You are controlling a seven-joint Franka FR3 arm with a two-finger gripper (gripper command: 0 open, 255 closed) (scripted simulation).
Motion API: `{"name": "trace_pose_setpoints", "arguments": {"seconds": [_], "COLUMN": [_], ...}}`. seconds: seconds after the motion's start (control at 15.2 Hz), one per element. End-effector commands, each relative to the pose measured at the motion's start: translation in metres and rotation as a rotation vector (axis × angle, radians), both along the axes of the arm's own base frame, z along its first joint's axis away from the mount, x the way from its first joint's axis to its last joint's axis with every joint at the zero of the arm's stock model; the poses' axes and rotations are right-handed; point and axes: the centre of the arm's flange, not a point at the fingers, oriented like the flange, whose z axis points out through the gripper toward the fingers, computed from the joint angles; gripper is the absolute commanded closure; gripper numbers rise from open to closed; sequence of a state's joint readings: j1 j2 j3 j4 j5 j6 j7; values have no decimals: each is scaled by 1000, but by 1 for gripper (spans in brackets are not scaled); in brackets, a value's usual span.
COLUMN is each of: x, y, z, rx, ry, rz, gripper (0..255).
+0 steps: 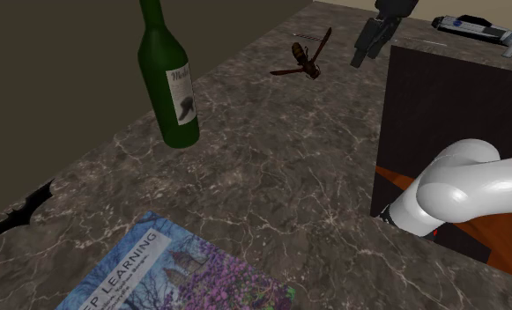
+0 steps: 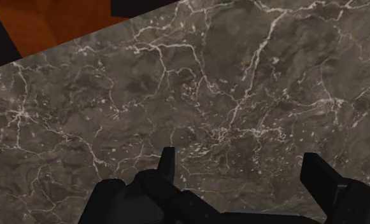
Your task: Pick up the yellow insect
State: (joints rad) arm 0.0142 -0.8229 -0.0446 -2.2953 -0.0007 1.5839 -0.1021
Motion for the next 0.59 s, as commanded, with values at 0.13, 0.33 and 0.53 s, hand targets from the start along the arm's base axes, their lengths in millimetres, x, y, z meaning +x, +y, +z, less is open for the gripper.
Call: {"name": "trace_pose_setpoints", "arguments": {"seconds": [0.13,0.33,0.53], "x": [24,59,94], "y": [-5,-15,-26], "z": [-11,-28,-44], "rx": [-16,-39,-63], "ry": [10,25,40], "rz": [-27,-68,-109], "gripper": [0,0,0]}}
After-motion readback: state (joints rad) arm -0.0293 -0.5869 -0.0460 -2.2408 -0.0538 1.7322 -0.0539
